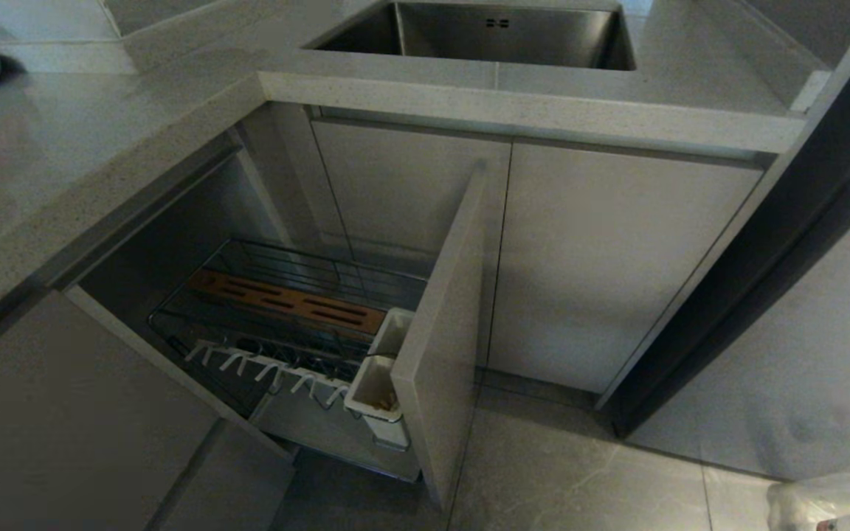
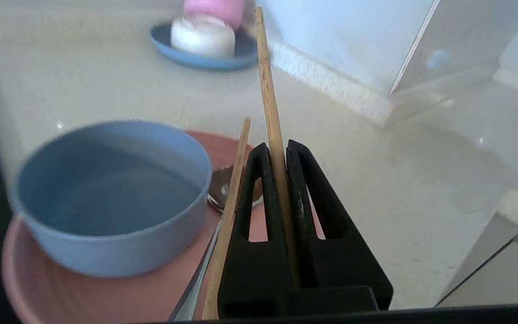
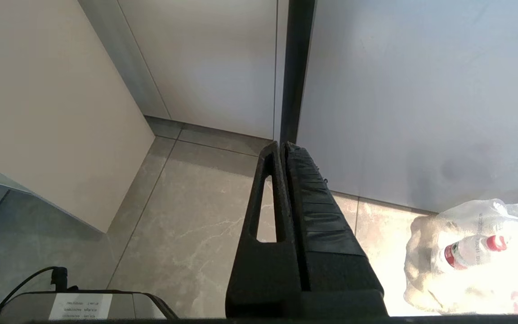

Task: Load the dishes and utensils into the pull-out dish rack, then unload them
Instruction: Take the chopsticks out of the cupboard

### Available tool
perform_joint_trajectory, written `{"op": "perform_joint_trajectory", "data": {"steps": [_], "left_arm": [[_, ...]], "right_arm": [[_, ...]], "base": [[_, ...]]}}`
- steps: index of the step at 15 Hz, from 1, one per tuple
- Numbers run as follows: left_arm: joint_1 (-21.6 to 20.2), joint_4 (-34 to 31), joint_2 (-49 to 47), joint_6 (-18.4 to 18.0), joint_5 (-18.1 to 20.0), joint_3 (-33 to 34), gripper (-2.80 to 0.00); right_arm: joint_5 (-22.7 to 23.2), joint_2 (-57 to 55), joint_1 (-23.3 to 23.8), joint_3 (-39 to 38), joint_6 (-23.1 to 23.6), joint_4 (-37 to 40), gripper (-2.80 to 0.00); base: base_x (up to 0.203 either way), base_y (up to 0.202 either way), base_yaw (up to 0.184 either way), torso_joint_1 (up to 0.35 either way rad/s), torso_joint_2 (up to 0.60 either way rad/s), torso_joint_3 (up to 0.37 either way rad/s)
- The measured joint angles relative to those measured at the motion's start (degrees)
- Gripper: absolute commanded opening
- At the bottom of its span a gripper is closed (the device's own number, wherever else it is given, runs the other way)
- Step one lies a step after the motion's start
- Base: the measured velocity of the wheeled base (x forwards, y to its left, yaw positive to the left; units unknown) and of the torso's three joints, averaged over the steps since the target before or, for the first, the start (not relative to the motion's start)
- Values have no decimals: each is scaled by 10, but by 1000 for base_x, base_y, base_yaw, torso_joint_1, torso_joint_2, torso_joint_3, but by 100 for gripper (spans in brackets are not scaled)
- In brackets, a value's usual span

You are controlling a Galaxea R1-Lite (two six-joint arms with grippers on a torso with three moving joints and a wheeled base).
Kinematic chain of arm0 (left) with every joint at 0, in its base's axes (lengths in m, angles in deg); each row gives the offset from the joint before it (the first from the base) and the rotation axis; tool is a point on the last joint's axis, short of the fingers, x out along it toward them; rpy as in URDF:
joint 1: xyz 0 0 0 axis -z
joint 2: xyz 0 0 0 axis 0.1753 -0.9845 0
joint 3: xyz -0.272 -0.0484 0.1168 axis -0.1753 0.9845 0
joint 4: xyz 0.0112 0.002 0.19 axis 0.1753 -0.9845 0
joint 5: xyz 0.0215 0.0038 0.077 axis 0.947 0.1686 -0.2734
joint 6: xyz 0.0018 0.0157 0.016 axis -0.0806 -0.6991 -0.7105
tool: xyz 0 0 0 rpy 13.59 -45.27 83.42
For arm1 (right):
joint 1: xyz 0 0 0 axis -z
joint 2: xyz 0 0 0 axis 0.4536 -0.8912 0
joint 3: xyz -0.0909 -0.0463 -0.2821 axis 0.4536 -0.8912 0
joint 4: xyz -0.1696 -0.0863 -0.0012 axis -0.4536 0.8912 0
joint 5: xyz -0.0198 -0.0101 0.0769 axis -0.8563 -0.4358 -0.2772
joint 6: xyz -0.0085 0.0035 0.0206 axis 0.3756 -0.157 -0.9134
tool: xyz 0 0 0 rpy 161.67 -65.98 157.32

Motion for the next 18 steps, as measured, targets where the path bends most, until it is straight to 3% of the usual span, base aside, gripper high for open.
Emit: {"op": "perform_joint_trajectory", "data": {"steps": [7,15,17,18], "left_arm": [[-24,-99,-51,56,46,-35,-280],[-32,-100,-64,58,46,-34,-280],[-32,-101,-65,58,46,-33,0],[-32,-100,-65,58,46,-33,0]], "right_arm": [[0,0,0,0,0,0,-280],[0,0,0,0,0,0,-280],[0,0,0,0,0,0,-280],[0,0,0,0,0,0,-280]], "base": [[0,0,0,0,0,0],[0,0,0,0,0,0],[0,0,0,0,0,0],[0,0,0,0,0,0]]}}
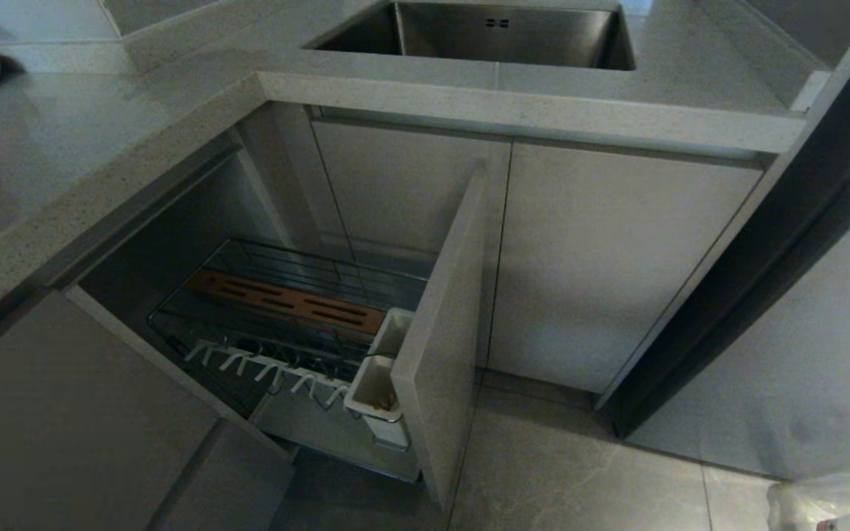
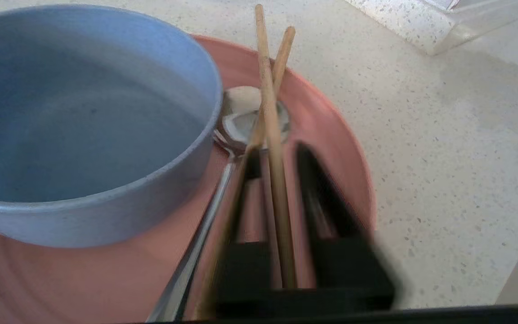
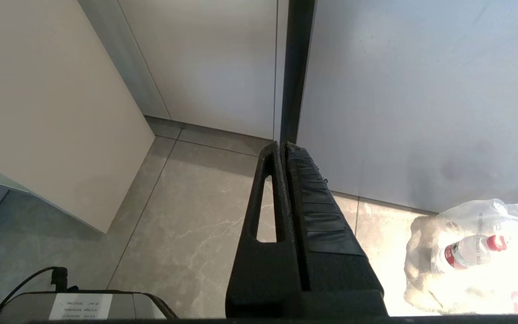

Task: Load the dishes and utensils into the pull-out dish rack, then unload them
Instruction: Take the chopsticks out of the cupboard

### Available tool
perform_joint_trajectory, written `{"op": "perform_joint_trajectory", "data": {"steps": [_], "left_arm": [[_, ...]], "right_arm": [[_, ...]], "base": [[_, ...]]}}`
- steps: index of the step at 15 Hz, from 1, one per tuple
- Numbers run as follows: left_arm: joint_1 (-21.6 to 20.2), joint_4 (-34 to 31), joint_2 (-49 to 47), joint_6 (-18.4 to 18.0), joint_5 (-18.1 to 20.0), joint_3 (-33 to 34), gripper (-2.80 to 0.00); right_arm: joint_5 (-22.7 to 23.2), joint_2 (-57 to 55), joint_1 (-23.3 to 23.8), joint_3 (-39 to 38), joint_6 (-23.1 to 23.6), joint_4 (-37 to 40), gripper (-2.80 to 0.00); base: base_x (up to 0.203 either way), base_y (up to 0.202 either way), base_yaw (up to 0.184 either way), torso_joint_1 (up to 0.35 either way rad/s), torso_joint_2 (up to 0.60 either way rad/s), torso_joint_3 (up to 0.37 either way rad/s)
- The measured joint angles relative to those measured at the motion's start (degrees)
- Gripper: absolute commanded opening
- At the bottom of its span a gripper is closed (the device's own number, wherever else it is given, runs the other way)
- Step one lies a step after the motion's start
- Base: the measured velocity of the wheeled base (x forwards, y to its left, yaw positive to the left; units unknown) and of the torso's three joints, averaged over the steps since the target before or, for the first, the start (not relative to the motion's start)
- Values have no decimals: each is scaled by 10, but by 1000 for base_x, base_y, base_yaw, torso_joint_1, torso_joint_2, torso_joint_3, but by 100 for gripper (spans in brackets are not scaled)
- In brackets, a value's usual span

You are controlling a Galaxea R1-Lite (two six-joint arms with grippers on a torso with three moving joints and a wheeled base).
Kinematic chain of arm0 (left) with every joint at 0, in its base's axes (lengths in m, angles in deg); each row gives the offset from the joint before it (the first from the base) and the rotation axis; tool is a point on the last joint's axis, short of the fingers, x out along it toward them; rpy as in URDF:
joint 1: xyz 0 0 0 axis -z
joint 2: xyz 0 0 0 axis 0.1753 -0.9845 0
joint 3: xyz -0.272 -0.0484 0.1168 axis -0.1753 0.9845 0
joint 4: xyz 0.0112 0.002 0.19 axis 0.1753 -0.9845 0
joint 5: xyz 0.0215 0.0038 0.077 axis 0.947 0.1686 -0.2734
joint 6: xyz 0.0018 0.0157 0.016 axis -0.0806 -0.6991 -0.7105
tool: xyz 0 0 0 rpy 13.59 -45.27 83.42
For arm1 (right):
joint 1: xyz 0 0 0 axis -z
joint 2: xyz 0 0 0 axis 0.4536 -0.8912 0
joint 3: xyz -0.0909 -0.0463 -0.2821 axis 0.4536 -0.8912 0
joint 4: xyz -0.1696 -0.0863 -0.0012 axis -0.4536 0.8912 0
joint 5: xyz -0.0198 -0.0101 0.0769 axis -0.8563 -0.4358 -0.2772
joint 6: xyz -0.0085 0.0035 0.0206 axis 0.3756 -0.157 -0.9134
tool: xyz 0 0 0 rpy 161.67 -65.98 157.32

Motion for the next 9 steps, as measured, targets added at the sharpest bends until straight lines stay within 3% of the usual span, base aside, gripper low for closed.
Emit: {"op": "perform_joint_trajectory", "data": {"steps": [9], "left_arm": [[1,3,7,-3,-3,-16,0]], "right_arm": [[0,0,0,0,0,0,-280]], "base": [[0,0,0,0,0,0]]}}
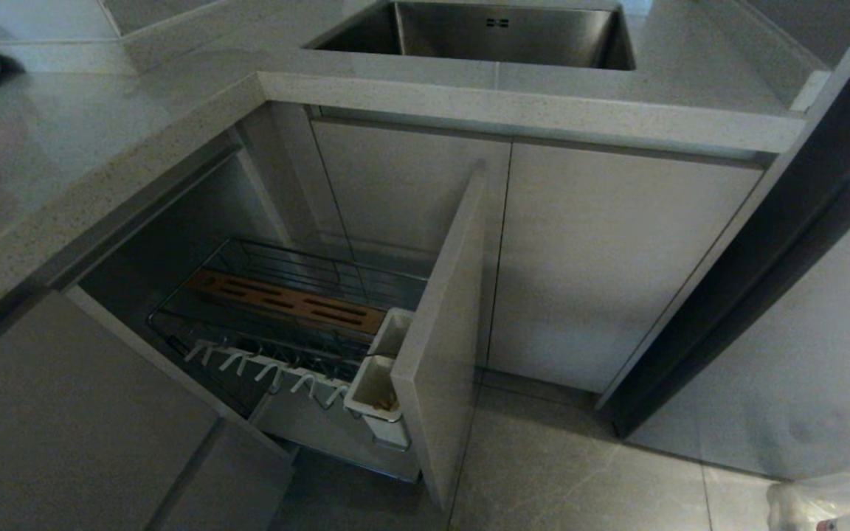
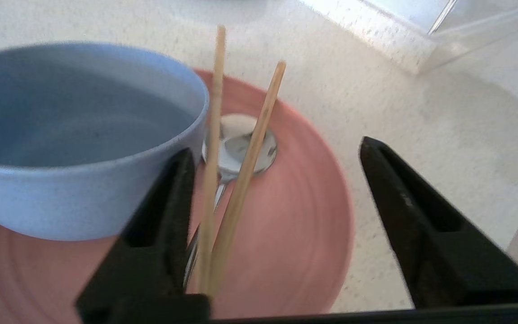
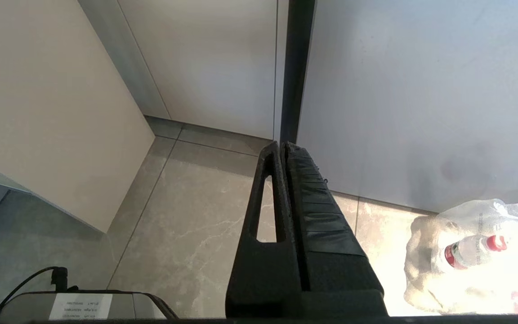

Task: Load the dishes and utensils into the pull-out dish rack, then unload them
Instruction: Take the chopsticks out of the cupboard

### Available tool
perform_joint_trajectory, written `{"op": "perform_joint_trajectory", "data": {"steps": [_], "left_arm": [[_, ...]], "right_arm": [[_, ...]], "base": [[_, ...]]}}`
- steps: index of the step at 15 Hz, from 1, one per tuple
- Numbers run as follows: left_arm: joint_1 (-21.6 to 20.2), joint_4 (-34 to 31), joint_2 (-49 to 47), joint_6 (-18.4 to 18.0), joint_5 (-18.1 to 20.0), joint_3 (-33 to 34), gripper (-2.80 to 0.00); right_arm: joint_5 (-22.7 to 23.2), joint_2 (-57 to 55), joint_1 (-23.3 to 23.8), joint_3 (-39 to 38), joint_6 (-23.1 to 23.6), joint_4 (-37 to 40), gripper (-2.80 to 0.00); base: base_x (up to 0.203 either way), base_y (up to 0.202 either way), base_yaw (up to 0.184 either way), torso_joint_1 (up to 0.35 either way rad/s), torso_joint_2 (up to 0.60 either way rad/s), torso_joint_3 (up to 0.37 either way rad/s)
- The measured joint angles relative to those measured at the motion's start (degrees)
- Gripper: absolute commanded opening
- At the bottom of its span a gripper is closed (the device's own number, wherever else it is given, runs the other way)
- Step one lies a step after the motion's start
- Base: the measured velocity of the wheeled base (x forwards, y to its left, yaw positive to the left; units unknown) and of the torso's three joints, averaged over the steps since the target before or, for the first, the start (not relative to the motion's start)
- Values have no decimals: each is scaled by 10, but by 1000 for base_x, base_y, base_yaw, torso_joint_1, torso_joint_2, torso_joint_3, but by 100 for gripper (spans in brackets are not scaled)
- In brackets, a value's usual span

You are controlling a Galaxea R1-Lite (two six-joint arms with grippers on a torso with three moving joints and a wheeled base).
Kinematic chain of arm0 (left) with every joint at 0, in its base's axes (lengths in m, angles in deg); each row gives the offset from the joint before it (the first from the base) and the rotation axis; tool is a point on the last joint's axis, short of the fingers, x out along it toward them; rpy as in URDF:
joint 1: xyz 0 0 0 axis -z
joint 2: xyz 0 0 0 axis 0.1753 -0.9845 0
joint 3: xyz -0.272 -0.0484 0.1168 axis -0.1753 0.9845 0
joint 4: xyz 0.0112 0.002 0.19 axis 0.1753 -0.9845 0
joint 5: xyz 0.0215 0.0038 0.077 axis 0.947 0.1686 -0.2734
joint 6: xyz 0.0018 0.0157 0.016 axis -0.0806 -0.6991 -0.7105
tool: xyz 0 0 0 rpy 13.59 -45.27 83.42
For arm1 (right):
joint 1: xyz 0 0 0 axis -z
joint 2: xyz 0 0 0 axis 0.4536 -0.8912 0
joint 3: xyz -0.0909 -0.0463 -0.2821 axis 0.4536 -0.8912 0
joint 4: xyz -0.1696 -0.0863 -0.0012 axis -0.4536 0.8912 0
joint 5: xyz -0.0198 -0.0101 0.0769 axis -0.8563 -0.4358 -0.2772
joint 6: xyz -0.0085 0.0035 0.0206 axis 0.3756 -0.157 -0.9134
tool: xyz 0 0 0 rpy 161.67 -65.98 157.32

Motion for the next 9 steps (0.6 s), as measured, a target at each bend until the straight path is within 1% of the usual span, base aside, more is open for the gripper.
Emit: {"op": "perform_joint_trajectory", "data": {"steps": [9], "left_arm": [[5,-5,25,1,0,-3,0]], "right_arm": [[0,0,0,0,0,0,-280]], "base": [[0,0,0,0,0,0]]}}
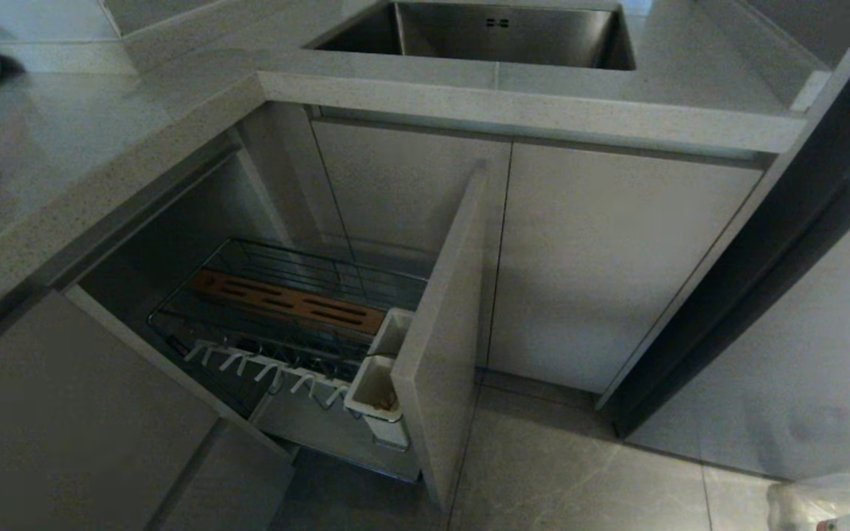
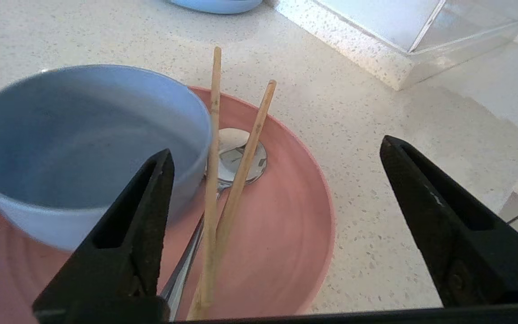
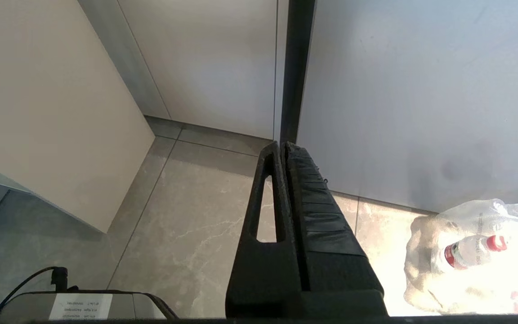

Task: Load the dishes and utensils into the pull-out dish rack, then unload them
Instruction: Take the chopsticks out of the cupboard

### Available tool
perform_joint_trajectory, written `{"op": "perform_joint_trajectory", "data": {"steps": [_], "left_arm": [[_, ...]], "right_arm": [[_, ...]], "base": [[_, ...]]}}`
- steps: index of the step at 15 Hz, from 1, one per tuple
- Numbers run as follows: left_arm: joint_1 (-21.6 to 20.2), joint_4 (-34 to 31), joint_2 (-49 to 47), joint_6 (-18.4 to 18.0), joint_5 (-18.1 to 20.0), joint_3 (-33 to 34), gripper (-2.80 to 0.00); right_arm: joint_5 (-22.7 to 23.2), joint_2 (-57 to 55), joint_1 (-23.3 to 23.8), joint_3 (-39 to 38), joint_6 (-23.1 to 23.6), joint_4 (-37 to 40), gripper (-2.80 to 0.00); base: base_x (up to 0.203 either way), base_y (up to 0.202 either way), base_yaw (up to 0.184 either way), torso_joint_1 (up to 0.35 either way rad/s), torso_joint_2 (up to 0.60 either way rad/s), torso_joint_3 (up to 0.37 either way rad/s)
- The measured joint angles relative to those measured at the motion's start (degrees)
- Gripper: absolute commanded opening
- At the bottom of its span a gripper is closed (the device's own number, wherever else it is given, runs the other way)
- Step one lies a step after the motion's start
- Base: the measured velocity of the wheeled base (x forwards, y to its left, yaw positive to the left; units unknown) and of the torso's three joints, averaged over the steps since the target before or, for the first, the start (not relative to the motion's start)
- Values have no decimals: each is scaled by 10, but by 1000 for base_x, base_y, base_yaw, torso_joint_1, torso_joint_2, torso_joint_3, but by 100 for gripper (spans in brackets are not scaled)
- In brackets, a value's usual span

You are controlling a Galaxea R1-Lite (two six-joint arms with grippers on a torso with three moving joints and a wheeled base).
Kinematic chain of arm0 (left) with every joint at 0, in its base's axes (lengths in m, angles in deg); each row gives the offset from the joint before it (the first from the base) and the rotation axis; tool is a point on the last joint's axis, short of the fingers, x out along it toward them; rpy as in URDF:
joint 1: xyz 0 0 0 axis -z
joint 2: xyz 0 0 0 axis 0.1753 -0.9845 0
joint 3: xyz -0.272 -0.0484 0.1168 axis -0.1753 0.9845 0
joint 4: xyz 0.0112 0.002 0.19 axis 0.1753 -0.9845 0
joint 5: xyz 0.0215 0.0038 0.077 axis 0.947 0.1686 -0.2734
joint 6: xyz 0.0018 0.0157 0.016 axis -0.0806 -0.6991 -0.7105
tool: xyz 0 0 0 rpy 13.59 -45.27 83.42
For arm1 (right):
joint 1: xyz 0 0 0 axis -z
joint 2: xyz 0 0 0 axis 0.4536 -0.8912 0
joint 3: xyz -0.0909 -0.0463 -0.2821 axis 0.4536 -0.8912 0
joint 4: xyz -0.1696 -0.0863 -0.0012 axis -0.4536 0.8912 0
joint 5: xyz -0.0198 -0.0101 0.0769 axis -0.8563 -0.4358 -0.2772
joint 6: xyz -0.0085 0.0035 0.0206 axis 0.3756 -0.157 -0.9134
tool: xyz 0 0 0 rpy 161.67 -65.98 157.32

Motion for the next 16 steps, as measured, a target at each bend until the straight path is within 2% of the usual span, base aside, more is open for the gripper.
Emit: {"op": "perform_joint_trajectory", "data": {"steps": [3,4,5,11,13,16], "left_arm": [[5,-11,18,0,0,1,0],[6,-17,26,-1,1,1,-105],[7,-19,35,-3,1,-1,-280],[26,-20,72,-38,3,-67,-280],[45,-29,70,-52,4,-121,-280],[107,-84,43,-60,6,-238,-280]], "right_arm": [[0,0,0,0,0,0,-280],[0,0,0,0,0,0,-280],[0,0,0,0,0,0,-280],[0,0,0,0,0,0,-280],[0,0,0,0,0,0,-280],[0,0,0,0,0,0,-280]], "base": [[0,0,0,0,0,0],[0,0,0,0,0,0],[0,0,0,0,0,0],[0,0,0,0,0,0],[0,0,0,0,0,0],[0,0,0,0,0,0]]}}
